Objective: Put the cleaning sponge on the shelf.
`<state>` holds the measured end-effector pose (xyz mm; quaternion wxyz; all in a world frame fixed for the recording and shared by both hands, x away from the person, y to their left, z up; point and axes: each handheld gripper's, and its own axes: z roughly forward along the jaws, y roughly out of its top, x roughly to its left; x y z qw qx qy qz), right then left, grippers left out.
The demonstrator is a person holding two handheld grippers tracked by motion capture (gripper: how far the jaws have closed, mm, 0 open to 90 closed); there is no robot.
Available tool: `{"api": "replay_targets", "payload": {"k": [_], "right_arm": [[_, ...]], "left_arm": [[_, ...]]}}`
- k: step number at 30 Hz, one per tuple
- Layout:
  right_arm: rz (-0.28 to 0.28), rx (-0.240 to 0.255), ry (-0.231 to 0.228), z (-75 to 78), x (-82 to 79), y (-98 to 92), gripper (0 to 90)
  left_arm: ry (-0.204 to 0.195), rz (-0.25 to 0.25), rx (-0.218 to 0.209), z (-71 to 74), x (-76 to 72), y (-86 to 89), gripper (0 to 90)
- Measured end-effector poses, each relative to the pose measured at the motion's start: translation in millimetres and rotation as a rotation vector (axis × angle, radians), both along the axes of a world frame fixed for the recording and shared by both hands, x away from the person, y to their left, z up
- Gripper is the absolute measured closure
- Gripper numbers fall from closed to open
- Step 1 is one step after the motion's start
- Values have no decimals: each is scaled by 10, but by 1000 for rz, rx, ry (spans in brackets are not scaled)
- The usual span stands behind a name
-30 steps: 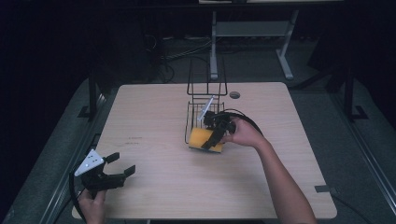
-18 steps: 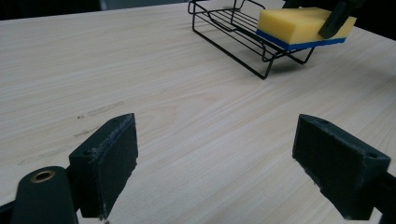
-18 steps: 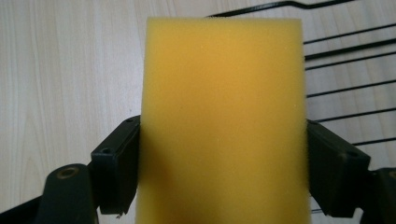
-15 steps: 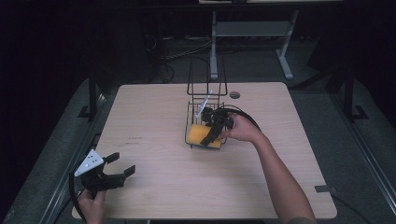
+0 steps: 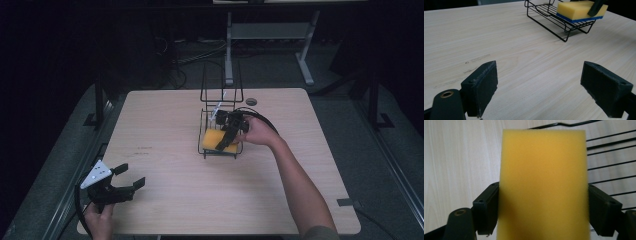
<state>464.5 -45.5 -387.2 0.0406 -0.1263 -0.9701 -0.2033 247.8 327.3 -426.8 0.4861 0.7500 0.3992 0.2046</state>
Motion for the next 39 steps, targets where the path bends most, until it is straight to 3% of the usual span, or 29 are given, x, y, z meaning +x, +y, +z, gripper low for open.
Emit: {"api": "replay_targets", "payload": {"k": [3,6,12,18,23,39], "right_arm": [[-4,22,11,-2,38,-7,220],[-20,-5,-1,-56,67,-12,220],[-31,-9,9,-113,143,-25,220],[-21,-34,9,-83,178,36,220],[-36,-8,2,-127,257,1,218],[-45,4,-24,-131,238,36,177]], "left_arm": [[1,2,-3,-1,2,4,134],[4,0,-7,-5,1,4,134],[6,-5,-3,-9,8,-16,134],[9,-5,-3,-13,12,-15,134],[6,-6,-4,-15,10,-6,134],[10,-5,-1,-18,12,-9,135]]}}
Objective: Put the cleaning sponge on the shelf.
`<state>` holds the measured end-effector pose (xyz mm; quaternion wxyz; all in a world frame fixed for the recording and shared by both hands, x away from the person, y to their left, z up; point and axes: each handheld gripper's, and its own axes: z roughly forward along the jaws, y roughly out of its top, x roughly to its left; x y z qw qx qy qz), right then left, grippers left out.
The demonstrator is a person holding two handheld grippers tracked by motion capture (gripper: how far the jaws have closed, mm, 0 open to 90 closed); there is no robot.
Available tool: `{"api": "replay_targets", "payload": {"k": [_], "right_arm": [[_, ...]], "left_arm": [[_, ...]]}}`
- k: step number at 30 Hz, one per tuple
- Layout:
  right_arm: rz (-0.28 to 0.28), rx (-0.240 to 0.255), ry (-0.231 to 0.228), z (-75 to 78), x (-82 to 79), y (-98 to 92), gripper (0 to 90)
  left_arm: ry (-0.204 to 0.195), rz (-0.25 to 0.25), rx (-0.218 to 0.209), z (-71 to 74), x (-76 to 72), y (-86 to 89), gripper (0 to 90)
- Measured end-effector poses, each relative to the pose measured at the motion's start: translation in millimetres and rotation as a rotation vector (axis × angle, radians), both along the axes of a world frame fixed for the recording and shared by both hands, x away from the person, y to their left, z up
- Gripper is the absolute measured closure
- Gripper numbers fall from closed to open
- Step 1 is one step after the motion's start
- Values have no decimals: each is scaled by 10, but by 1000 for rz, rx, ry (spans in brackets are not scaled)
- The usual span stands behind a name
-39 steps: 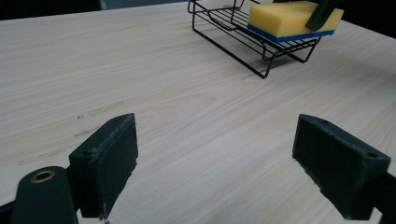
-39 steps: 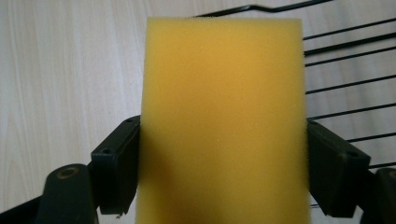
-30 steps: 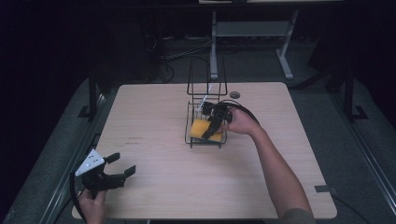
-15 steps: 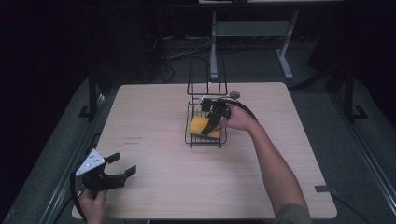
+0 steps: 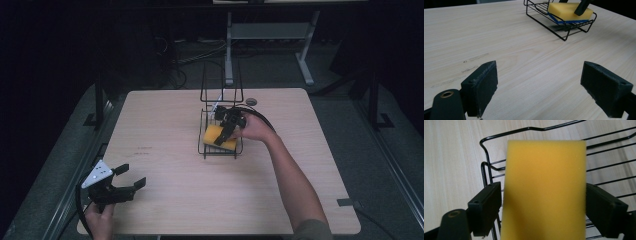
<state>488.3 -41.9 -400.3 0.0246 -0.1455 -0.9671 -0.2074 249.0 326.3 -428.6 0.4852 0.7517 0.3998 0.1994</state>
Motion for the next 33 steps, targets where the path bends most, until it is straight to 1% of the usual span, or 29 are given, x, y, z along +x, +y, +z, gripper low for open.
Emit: {"api": "replay_targets", "payload": {"k": [5,12,13,14,16,19,25,26,29,33], "right_arm": [[-10,5,-11,21,-23,-7,146],[-18,23,-19,49,-46,-42,143],[-24,39,-31,54,-59,-57,143],[-34,69,-26,42,-70,-78,140],[-38,74,-29,33,-75,-89,140],[-42,59,-34,14,-86,-97,141],[-40,63,-40,46,-93,-123,141],[-36,70,-47,55,-92,-132,140],[-47,81,-49,92,-114,-162,140],[-57,110,-56,82,-133,-212,140]], "left_arm": [[0,1,-2,-2,2,-7,134],[0,-1,0,-2,3,-15,135],[0,-1,-1,-2,3,-15,134],[1,-2,-1,-2,3,-15,134],[-1,-3,0,0,2,-21,135],[1,-7,3,-2,2,-32,134],[-1,-5,3,-2,2,-27,134],[0,-4,0,-4,1,-28,134],[-1,-7,2,-3,5,-28,134],[1,-9,5,-1,2,-39,134]]}}
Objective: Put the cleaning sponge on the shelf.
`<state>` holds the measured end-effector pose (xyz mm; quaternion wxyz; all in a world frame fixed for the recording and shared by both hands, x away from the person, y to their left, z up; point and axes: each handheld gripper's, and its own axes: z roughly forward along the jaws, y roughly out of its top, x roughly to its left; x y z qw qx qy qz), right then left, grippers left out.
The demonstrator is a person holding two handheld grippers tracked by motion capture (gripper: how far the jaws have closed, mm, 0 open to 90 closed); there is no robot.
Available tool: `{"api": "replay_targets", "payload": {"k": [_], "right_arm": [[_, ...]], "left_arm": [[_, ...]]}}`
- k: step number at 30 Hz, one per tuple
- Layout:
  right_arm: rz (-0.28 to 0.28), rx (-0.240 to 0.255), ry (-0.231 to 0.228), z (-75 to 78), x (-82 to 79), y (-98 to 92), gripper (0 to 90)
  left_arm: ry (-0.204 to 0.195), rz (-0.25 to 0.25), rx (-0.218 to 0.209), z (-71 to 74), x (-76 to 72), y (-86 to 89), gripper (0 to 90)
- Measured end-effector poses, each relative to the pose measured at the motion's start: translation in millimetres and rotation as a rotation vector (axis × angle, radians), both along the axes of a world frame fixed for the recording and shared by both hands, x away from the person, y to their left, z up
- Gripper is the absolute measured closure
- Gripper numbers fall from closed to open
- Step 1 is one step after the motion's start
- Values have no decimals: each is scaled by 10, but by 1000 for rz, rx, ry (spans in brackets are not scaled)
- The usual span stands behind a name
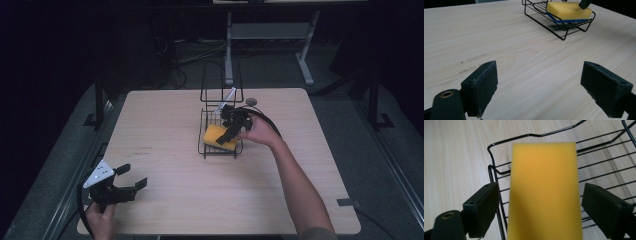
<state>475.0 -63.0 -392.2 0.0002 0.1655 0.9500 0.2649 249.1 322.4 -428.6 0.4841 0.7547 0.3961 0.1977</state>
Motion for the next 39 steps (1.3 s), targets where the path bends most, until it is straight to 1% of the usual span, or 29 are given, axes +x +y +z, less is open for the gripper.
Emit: {"api": "replay_targets", "payload": {"k": [1,3,7,9,14,22,23,24,25,28,29,31,35,37,39], "right_arm": [[-2,1,-5,-6,-6,-14,141],[-15,-2,6,-14,-21,-39,140],[-20,-7,-1,5,-27,-71,141],[-23,0,-3,15,-21,-94,140],[-30,-3,0,34,-37,-128,140],[-30,-4,-2,25,-44,-179,140],[-39,-3,-6,18,-54,-190,140],[-43,3,-4,13,-58,-205,140],[-48,19,-4,-3,-57,-242,140],[-55,27,-8,-13,-62,-275,140],[-56,25,0,-14,-66,-290,140],[-62,14,-1,-17,-70,-320,140],[-66,25,-2,2,-82,-384,140],[-68,21,-5,6,-92,-410,139],[-88,24,-8,14,-117,-460,140]], "left_arm": [[-1,-1,0,1,0,-1,134],[2,-2,-3,-3,2,-6,134],[3,-2,-3,-5,5,-15,134],[0,-3,-1,-4,3,-13,134],[3,0,-3,-2,4,-4,134],[2,-1,-3,-3,5,-14,134],[2,-2,-1,-2,5,-14,134],[1,-2,-1,-2,5,-16,134],[1,-4,0,-3,5,-18,134],[3,-4,1,-5,9,-22,134],[3,-5,1,-4,9,-23,134],[3,-5,2,-4,8,-24,134],[2,-4,-1,-4,9,-23,134],[3,-3,-1,-5,9,-27,134],[3,-7,1,-3,8,-29,135]]}}
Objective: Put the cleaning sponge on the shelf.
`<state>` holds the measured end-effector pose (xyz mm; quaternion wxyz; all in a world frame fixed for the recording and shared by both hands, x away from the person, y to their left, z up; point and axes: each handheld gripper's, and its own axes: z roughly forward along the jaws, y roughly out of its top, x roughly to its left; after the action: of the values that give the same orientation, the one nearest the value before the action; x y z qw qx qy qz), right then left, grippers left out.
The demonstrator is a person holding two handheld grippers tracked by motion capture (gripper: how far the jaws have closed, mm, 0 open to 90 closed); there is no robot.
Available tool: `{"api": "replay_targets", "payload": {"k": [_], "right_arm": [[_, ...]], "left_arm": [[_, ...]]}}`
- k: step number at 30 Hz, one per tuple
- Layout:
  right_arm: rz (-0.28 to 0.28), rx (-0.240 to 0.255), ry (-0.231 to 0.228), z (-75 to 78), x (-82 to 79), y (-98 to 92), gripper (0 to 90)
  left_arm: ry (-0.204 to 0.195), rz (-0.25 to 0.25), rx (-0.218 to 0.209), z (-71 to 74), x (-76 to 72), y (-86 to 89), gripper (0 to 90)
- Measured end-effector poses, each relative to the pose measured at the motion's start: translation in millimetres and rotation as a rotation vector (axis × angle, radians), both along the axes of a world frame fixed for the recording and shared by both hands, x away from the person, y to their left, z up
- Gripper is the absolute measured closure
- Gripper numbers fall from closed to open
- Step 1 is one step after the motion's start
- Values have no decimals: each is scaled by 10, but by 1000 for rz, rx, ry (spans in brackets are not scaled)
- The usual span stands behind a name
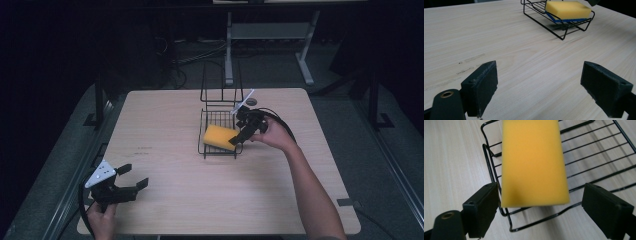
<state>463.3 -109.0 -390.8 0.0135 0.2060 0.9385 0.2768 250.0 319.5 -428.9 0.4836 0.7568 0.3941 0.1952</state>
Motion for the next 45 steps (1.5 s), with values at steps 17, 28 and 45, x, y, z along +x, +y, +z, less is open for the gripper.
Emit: {"api": "replay_targets", "payload": {"k": [17,28,45], "right_arm": [[-56,6,-2,-58,-235,-434,140],[-108,-6,11,-139,-482,-789,145],[-147,-18,16,-233,-761,-1110,150]], "left_arm": [[1,-7,0,-12,13,-30,134],[5,-4,5,-17,16,-24,134],[1,-4,7,-9,3,-24,134]]}}
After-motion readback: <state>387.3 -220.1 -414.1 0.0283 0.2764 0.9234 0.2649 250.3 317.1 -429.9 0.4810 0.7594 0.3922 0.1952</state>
